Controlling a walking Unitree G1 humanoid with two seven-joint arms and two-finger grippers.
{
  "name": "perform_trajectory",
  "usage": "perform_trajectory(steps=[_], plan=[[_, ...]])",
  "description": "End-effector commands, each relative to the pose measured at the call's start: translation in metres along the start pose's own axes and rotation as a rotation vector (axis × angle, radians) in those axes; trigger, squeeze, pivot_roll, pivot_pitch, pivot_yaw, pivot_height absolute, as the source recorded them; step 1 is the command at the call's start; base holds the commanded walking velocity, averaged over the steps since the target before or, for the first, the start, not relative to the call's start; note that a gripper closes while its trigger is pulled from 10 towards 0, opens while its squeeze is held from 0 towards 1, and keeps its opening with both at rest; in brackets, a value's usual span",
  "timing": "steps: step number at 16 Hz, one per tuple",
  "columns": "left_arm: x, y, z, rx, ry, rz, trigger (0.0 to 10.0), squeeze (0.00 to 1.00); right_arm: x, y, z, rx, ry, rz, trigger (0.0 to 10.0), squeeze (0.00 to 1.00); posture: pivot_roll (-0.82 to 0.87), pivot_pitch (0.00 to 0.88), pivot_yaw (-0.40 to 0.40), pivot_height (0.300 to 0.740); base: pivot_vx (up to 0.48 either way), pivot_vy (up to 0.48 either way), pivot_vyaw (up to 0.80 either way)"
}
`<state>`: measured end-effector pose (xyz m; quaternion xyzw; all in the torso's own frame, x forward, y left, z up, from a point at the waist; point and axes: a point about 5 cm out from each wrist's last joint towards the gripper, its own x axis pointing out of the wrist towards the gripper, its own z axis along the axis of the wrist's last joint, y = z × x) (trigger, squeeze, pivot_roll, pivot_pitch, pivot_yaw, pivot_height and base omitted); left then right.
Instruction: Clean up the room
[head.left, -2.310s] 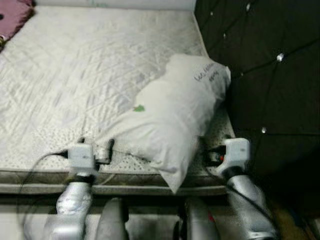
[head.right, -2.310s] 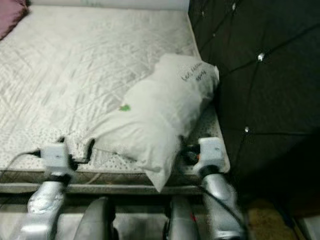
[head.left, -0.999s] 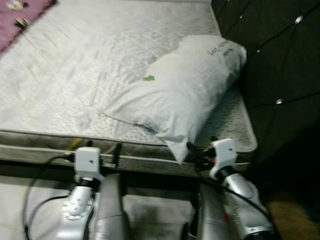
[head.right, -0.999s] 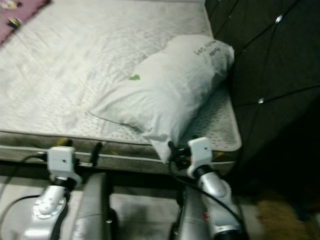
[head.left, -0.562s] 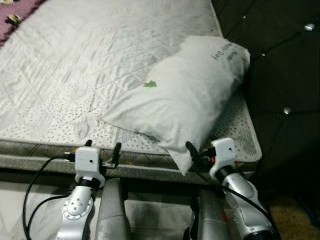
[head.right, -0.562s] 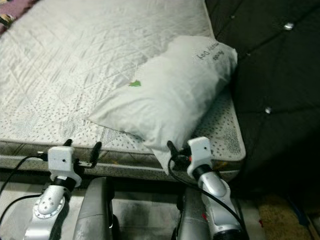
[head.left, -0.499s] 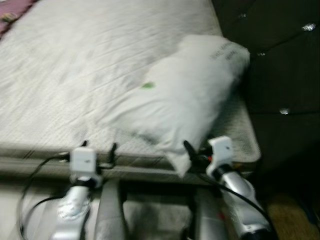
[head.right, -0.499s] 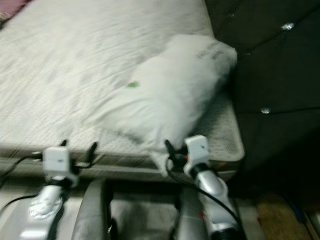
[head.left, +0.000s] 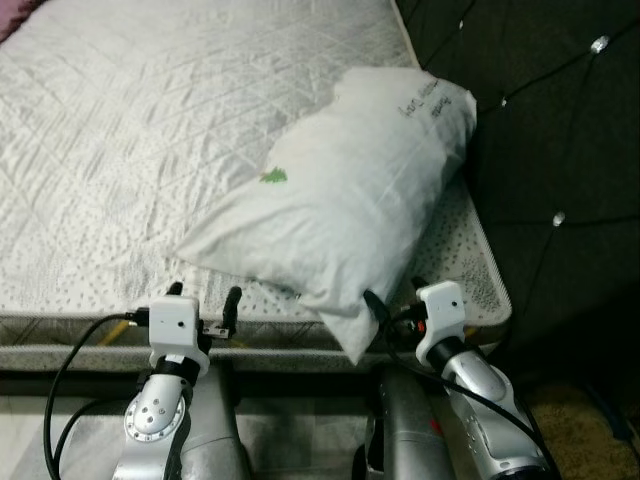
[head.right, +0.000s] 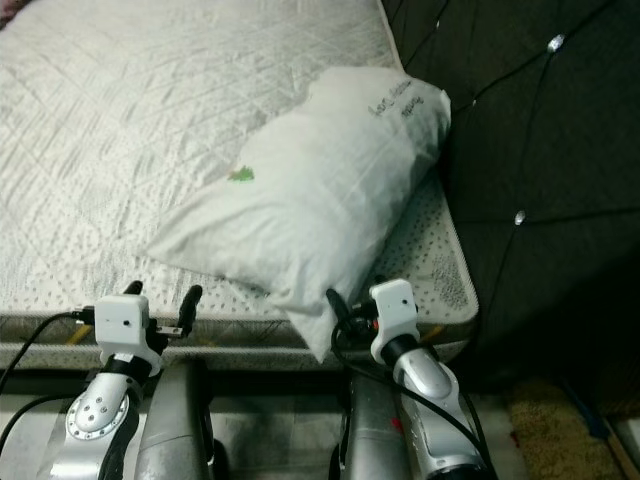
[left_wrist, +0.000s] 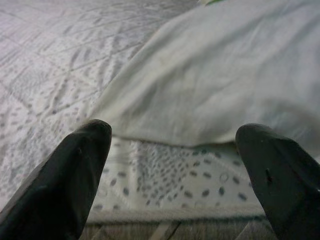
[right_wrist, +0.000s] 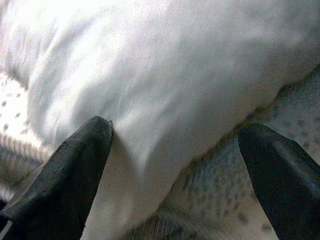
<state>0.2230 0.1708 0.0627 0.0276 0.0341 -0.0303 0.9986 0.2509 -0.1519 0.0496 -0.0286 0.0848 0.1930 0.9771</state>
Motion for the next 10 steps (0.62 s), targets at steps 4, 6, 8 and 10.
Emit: perform_trajectory(steps=[4,6,8,10], plan=[[-0.011,0.005,-0.005,0.018,0.041,0.001,10.0,0.00,-0.001,-0.007,-0.005,0.005,0.078,0.108,10.0,0.00,0.05,0.130,-0.030,0.539,0.000,0.000,0.00],[-0.013,0.008,-0.005,0.023,0.054,-0.002,10.0,0.00,0.011,-0.002,-0.002,0.010,0.084,0.131,10.0,0.00,0.07,0.128,-0.026,0.539,0.000,0.000,0.00],[-0.015,0.012,-0.005,0.030,0.060,-0.001,10.0,0.00,0.025,0.011,0.001,0.053,0.077,0.176,10.0,0.00,0.08,0.128,-0.020,0.539,0.000,0.000,0.00],[-0.014,0.013,-0.007,0.033,0.069,-0.006,10.0,0.00,0.036,0.021,0.004,0.104,0.072,0.209,10.0,0.00,0.08,0.101,-0.013,0.539,0.000,0.000,0.00]])
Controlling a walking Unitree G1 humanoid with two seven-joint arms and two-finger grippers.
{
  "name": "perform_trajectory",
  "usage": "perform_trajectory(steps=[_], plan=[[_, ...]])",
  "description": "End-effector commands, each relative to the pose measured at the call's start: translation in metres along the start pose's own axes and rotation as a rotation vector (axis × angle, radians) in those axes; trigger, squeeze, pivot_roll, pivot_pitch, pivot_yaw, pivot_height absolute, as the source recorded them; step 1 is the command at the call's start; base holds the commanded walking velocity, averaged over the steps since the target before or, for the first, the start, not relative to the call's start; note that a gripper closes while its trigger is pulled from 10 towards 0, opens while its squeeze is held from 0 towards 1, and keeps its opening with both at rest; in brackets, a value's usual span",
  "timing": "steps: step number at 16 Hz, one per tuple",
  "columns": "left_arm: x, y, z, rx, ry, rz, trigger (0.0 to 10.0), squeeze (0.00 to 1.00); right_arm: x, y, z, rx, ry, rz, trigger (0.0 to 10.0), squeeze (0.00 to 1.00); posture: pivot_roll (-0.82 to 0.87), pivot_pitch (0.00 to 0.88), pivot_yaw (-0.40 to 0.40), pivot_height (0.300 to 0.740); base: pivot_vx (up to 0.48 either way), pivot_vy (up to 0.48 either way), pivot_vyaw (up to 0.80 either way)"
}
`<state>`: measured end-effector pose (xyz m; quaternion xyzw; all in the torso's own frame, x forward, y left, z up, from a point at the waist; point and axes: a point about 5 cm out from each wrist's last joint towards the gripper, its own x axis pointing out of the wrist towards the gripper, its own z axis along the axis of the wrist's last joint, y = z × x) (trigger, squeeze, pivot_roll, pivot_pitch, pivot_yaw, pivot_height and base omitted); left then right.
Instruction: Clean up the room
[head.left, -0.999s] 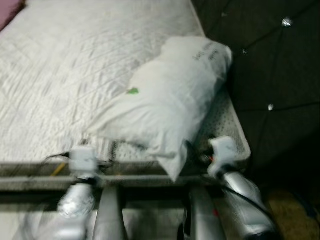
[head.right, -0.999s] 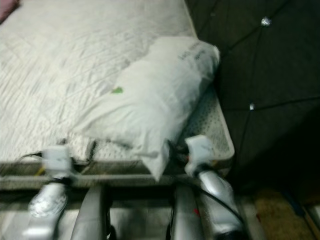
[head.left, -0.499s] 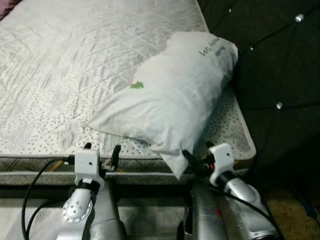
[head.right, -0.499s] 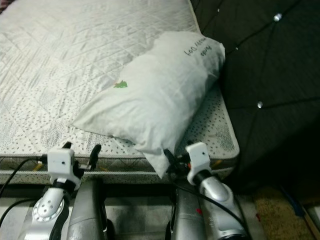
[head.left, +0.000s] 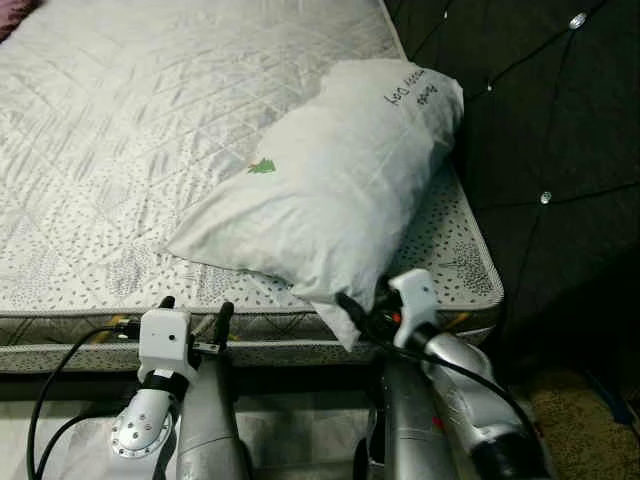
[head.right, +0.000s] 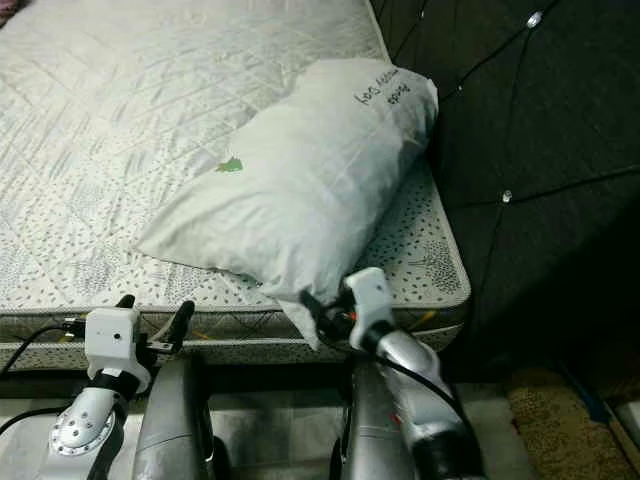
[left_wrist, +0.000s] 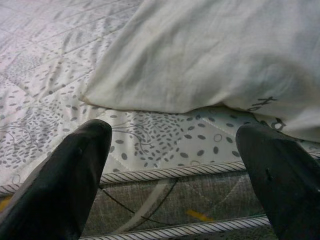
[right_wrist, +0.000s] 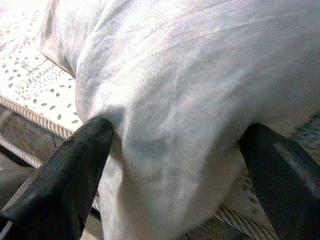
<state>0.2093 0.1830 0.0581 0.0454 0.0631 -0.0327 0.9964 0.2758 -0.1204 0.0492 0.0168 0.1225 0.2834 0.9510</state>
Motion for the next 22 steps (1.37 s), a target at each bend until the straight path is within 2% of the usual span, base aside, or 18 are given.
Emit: perform_trajectory(steps=[1,3,4,5,8,11,14,16,22], plan=[[0.003,0.001,0.000,-0.002,0.010,-0.004,10.0,0.00,0.009,0.003,0.000,0.050,0.022,0.018,10.0,0.00,0.08,0.095,-0.014,0.539,0.000,0.000,0.00],[0.008,0.000,0.003,-0.007,0.003,-0.007,10.0,0.00,0.018,0.002,0.003,0.075,0.033,0.003,10.0,0.00,0.08,0.092,-0.016,0.539,0.000,0.000,0.00],[0.009,-0.001,0.003,-0.010,0.002,-0.009,10.0,0.00,0.023,0.003,0.006,0.101,0.028,-0.007,9.0,0.00,0.08,0.093,-0.017,0.539,0.000,0.000,0.00],[0.008,-0.002,0.003,-0.012,0.005,-0.013,10.0,0.00,0.027,0.004,0.008,0.134,0.015,-0.019,0.0,0.00,0.08,0.095,-0.021,0.539,0.000,0.000,0.00],[0.004,-0.007,-0.003,-0.028,0.032,-0.037,10.0,0.00,0.039,0.004,0.014,0.217,-0.029,-0.111,0.0,0.00,0.09,0.091,-0.030,0.539,0.000,0.000,0.00],[0.004,-0.010,-0.007,-0.105,0.058,-0.136,10.0,0.00,0.043,-0.003,0.018,0.260,-0.053,-0.179,0.0,0.00,0.09,0.081,-0.027,0.539,0.000,0.000,0.00],[0.009,-0.019,-0.001,-0.045,0.026,-0.183,10.0,0.00,0.042,-0.012,0.019,0.264,-0.056,-0.195,0.0,0.00,0.08,0.075,-0.021,0.539,0.000,0.000,0.00],[0.010,-0.020,-0.001,-0.052,0.026,-0.177,10.0,0.00,0.041,-0.015,0.023,0.309,-0.090,-0.202,0.0,0.00,0.08,0.073,-0.019,0.539,0.000,0.000,0.00],[0.015,-0.020,0.002,-0.039,0.010,-0.193,10.0,0.00,0.037,-0.029,0.024,0.292,-0.118,-0.269,0.0,0.00,0.07,0.065,-0.013,0.539,0.000,0.000,0.00]])
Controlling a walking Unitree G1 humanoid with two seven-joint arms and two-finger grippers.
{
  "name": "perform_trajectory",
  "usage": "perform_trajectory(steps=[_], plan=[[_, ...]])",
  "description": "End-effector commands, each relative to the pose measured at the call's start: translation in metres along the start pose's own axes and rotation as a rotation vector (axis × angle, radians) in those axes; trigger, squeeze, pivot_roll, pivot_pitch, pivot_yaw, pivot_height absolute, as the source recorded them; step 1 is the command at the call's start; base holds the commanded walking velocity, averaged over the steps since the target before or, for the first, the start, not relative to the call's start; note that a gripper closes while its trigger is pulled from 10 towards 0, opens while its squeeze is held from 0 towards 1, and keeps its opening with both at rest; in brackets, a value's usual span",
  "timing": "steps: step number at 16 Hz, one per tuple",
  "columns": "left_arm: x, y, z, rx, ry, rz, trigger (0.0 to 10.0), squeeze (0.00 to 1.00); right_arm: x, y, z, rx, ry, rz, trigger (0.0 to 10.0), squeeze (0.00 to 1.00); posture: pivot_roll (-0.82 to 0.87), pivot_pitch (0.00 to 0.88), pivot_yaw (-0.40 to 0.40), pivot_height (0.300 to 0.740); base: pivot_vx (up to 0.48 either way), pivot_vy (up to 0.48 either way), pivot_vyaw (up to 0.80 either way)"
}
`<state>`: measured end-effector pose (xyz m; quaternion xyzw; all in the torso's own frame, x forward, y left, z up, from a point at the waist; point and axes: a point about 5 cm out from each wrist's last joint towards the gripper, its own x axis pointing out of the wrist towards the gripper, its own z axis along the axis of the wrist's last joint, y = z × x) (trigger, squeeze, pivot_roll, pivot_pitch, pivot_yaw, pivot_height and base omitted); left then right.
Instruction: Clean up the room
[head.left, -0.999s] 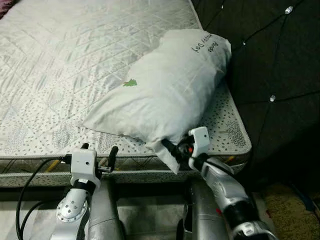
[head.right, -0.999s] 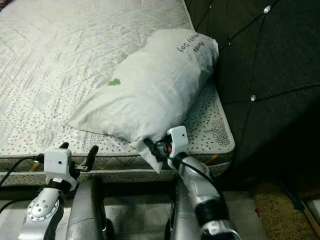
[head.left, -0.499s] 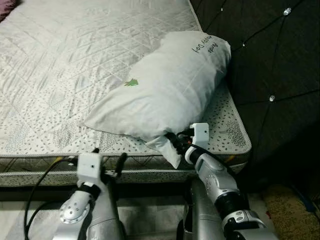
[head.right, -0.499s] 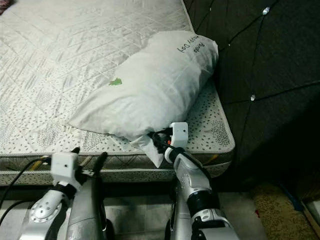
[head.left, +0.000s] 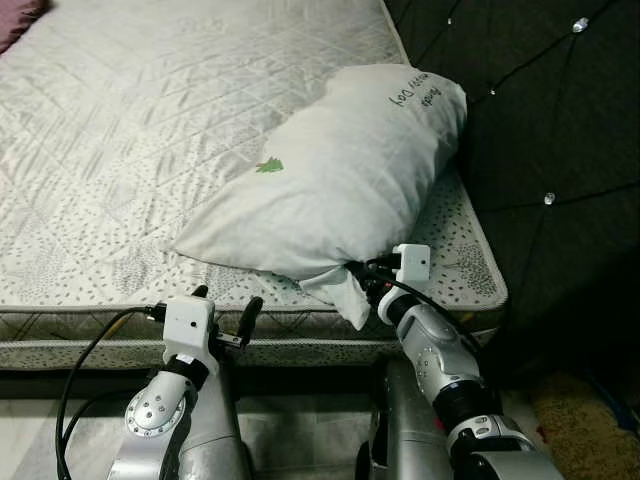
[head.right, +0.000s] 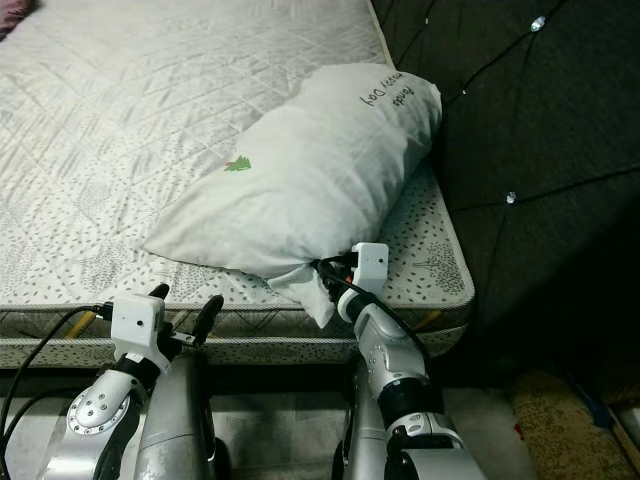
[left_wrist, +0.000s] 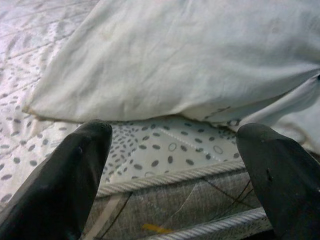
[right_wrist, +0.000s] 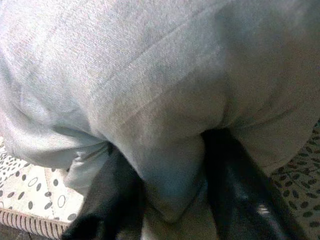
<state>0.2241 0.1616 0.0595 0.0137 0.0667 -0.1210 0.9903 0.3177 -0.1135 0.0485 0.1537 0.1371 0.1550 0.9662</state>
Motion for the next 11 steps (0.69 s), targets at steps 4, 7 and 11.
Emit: perform_trajectory(steps=[4,7,11], plan=[[0.001,-0.004,-0.003,0.000,0.011,-0.018,10.0,0.00,0.002,-0.022,0.030,-0.031,-0.111,-0.099,0.0,0.00,0.06,0.065,-0.019,0.539,0.000,0.000,0.00],[0.001,-0.005,-0.003,0.003,0.010,-0.020,10.0,0.00,-0.002,-0.048,0.061,-0.120,-0.202,-0.206,0.0,0.00,0.06,0.066,-0.019,0.539,0.000,0.000,0.00],[0.003,-0.004,-0.003,0.016,0.010,-0.013,10.0,0.00,-0.017,-0.094,0.109,-0.208,-0.269,-0.333,0.0,0.00,0.06,0.065,-0.020,0.539,0.000,0.000,0.00]])
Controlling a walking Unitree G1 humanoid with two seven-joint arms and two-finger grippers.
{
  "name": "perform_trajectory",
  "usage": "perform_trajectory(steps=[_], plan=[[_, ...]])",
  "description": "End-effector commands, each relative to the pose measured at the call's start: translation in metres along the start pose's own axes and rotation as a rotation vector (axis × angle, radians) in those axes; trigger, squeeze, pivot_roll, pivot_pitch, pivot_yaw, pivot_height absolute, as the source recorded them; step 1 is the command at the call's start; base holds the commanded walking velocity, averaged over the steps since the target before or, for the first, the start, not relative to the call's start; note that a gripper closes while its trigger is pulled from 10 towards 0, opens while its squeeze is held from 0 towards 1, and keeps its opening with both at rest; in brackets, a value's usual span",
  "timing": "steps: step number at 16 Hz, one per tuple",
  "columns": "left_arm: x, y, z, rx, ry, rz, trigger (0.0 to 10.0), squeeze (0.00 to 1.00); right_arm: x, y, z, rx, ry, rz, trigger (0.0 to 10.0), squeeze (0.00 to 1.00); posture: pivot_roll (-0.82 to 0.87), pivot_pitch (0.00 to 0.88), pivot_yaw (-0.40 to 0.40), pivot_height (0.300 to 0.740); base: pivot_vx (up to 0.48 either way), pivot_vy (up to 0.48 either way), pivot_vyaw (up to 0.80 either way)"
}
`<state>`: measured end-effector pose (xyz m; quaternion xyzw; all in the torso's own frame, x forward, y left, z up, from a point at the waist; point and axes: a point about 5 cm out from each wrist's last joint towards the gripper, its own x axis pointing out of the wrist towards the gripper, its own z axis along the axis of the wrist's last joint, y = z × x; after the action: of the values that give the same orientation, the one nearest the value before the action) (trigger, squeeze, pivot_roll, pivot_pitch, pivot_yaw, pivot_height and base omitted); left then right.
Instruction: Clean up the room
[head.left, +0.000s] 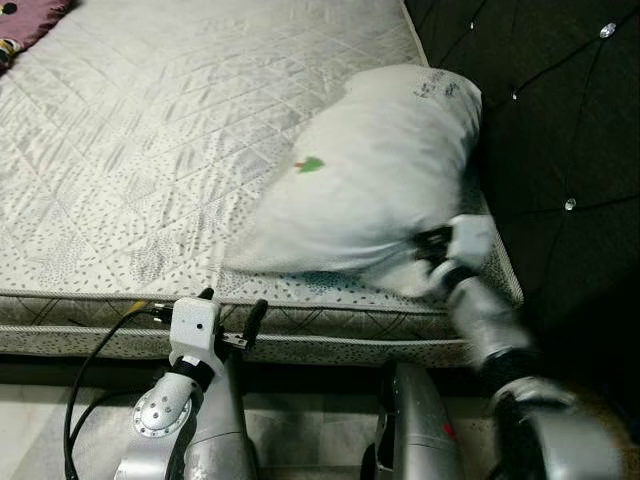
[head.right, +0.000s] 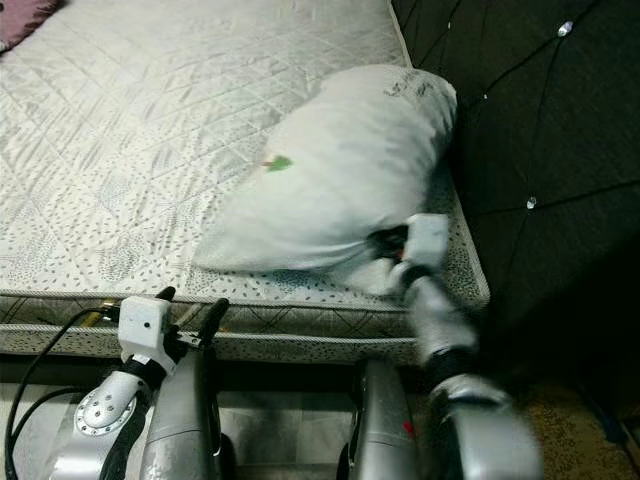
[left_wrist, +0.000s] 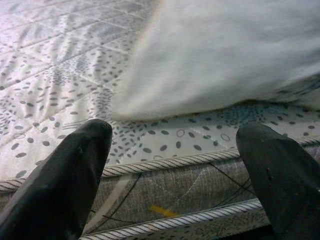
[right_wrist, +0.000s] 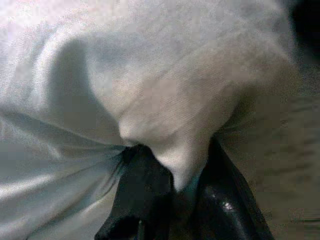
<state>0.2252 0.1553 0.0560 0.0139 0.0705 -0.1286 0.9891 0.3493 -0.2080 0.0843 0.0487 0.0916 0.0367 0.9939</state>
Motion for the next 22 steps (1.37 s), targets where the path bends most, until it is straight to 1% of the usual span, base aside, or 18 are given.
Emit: perform_trajectory(steps=[1,2,3,4,5,6,7,8,11,12,15,16,17,18,19,21,22], plan=[[0.001,0.002,0.000,0.016,0.002,0.005,10.0,0.00,0.002,-0.029,0.046,-0.010,-0.172,-0.124,0.0,0.00,0.06,0.065,-0.020,0.539,0.000,0.000,0.00],[0.001,0.003,0.000,0.016,0.002,0.006,10.0,0.00,0.001,-0.034,0.049,-0.013,-0.179,-0.141,0.0,0.00,0.06,0.066,-0.018,0.539,0.000,0.000,0.00],[0.001,0.002,0.000,0.018,0.003,0.006,10.0,0.00,-0.001,-0.048,0.063,-0.028,-0.226,-0.215,0.0,0.00,0.06,0.066,-0.014,0.539,0.000,0.000,0.00],[0.001,0.002,0.000,0.018,0.003,0.006,10.0,0.00,-0.001,-0.048,0.063,-0.028,-0.226,-0.215,0.0,0.00,0.06,0.066,-0.014,0.539,0.000,0.000,0.00],[0.000,0.000,-0.002,0.023,0.007,-0.005,10.0,0.00,-0.007,-0.071,0.088,-0.045,-0.308,-0.340,0.0,0.00,0.06,0.063,-0.012,0.539,0.000,0.000,0.00],[0.000,-0.001,-0.002,0.025,0.008,-0.008,10.0,0.00,-0.009,-0.077,0.095,-0.045,-0.330,-0.371,0.0,0.00,0.06,0.062,-0.012,0.539,0.000,0.000,0.00],[0.000,-0.001,-0.002,0.028,0.008,-0.006,10.0,0.00,-0.014,-0.087,0.102,-0.053,-0.353,-0.407,0.0,0.00,0.06,0.061,-0.013,0.539,0.000,0.000,0.00],[0.001,0.000,-0.002,0.030,0.007,-0.001,10.0,0.00,-0.019,-0.094,0.101,-0.069,-0.359,-0.425,0.0,0.00,0.07,0.060,-0.016,0.539,0.000,0.000,0.00],[0.001,0.001,-0.001,0.032,0.005,0.006,10.0,0.00,-0.031,-0.101,0.083,-0.102,-0.341,-0.431,0.0,0.00,0.06,0.061,-0.014,0.539,0.000,0.000,0.00],[0.000,0.002,-0.001,0.033,0.006,0.006,10.0,0.00,-0.036,-0.103,0.072,-0.107,-0.329,-0.438,0.0,0.00,0.06,0.063,-0.012,0.539,0.000,0.000,0.00],[0.000,0.003,-0.002,0.038,0.010,-0.001,10.0,0.00,-0.061,-0.109,0.032,-0.117,-0.276,-0.459,0.0,0.00,0.04,0.067,0.005,0.539,0.000,0.000,0.00],[0.001,0.003,-0.002,0.045,0.011,-0.010,10.0,0.00,-0.071,-0.106,0.016,-0.122,-0.246,-0.448,0.0,0.00,0.03,0.068,0.006,0.539,0.000,0.000,0.00],[0.003,0.004,-0.001,0.049,0.011,-0.013,10.0,0.00,-0.078,-0.097,0.002,-0.140,-0.223,-0.404,0.0,0.00,0.03,0.067,0.005,0.539,0.000,0.000,0.00],[0.003,0.004,-0.001,0.050,0.010,-0.013,10.0,0.00,-0.080,-0.093,-0.001,-0.140,-0.216,-0.390,0.0,0.00,0.02,0.067,0.003,0.539,0.000,0.000,0.00],[0.004,0.004,-0.001,0.050,0.009,-0.008,10.0,0.00,-0.084,-0.080,-0.012,-0.140,-0.197,-0.349,0.0,0.00,0.02,0.067,0.003,0.539,0.000,0.000,0.00],[0.004,0.003,-0.002,0.048,0.009,-0.006,10.0,0.00,-0.088,-0.063,-0.023,-0.129,-0.177,-0.299,0.0,0.00,0.02,0.067,-0.001,0.539,0.000,0.000,0.00],[0.003,0.001,-0.003,0.045,0.012,-0.005,10.0,0.00,-0.086,-0.044,-0.031,-0.124,-0.170,-0.242,0.0,0.00,0.03,0.068,-0.003,0.539,0.000,0.000,0.00]])
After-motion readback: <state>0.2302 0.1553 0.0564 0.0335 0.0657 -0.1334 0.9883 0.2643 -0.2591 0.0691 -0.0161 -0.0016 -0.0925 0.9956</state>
